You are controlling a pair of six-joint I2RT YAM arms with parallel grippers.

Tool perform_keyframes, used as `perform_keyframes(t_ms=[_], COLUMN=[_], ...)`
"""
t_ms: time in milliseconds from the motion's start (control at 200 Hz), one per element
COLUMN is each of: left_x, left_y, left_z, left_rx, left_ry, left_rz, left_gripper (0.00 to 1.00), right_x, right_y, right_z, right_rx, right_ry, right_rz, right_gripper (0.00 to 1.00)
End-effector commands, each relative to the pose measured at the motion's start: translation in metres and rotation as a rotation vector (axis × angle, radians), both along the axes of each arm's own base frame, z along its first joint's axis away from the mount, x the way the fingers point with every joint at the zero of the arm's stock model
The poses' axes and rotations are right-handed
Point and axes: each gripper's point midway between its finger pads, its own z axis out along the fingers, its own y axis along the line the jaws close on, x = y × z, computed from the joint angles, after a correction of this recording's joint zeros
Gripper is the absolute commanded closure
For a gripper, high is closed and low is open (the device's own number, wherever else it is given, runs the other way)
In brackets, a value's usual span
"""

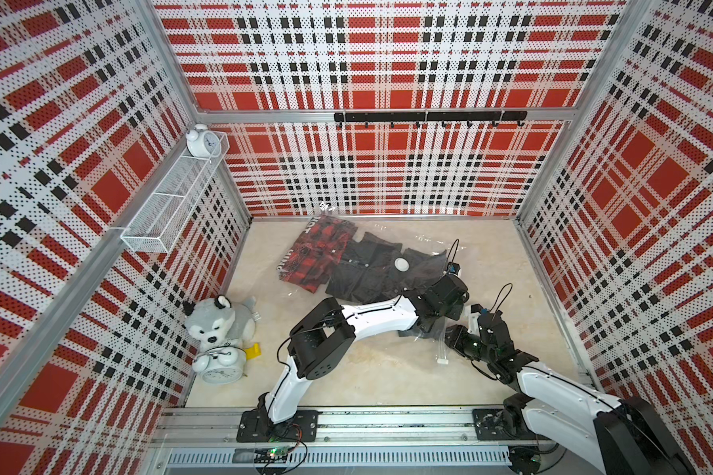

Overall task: Place the folded shirt into the vacuum bag
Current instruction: Adjust the shirt in the vacuum bag.

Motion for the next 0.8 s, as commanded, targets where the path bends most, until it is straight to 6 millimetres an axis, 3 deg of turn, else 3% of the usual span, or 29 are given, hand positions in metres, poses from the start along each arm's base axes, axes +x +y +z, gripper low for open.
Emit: perform_keyframes(t_ms=[0,180,261,436,797], left_x=[0.004,0.003,0.003,0.004,0.018], left_y=[0.001,0.002,0.002,0.002,-0.004], left_z=[0.021,0.021,0.021,0.020,0.027], left_rx=[-0.063,-0.074,-0.078,-0.090,-0.143], left_ry=[-0.015,-0.007,-0.007,-0.003,-0.010], left_rz=[0.009,0.003,0.000,0.002,0.015], left_gripper=[1.00,1.00,1.00,1.00,1.00], right_x=[-0.001,0.013,0.016,0.013,0.002], right_y=[-0.012,-0.008,-0.005,0.017,0.046], right_z=[-0.009,-0.008,-0.019,-0.034,-0.017], right_rx=[-0.070,-0.095,-0.120,-0.030,0.128], right_ry=[0.035,0.032,0.073,0.116,0.081], right_rz=[-0.032,-0.008,0.022,0.085,0.178], right_gripper=[0.68,0.67,0.68,0.78,0.83])
